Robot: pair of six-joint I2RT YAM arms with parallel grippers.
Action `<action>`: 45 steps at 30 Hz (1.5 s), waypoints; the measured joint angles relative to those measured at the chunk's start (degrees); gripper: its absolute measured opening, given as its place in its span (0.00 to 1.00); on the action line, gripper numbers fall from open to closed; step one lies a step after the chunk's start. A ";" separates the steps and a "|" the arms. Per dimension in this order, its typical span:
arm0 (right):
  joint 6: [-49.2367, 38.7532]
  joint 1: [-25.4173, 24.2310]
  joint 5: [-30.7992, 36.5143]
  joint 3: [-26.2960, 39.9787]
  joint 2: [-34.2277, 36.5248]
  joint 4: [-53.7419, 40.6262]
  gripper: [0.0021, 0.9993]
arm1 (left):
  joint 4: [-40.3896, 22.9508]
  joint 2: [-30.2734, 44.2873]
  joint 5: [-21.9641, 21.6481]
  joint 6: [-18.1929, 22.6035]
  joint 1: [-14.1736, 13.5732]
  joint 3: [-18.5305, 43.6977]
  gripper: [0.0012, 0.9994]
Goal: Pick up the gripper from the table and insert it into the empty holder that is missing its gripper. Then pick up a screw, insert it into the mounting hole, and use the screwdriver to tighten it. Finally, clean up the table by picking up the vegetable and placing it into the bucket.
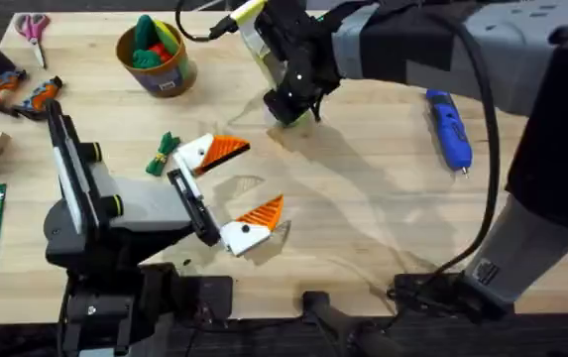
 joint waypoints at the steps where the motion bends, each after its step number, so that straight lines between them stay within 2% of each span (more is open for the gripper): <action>1: -0.01 0.00 0.02 0.00 0.01 0.00 0.26 | 0.00 0.00 0.00 0.00 0.00 0.00 0.99; 4: 0.01 0.02 0.61 0.07 0.00 -0.08 0.15 | 0.00 0.00 0.00 0.00 0.00 0.00 0.99; 11: -0.01 0.00 1.07 0.07 0.01 -0.17 0.13 | 0.00 0.00 0.00 0.00 0.00 0.00 0.99; 15: -0.07 0.00 1.38 0.11 0.01 -0.07 0.01 | 0.00 0.00 0.00 0.00 0.00 0.00 0.99; 25: -0.05 0.00 1.44 0.22 0.01 -0.24 0.00 | 0.00 0.00 0.00 0.00 0.00 0.00 0.99; 30: -0.05 0.00 1.43 1.97 0.01 -3.53 0.00 | 0.00 0.00 0.00 0.00 0.00 0.00 0.99; 45: -0.20 0.39 1.44 19.64 0.01 -19.27 0.00 | 0.00 0.00 0.00 0.00 0.00 0.00 0.99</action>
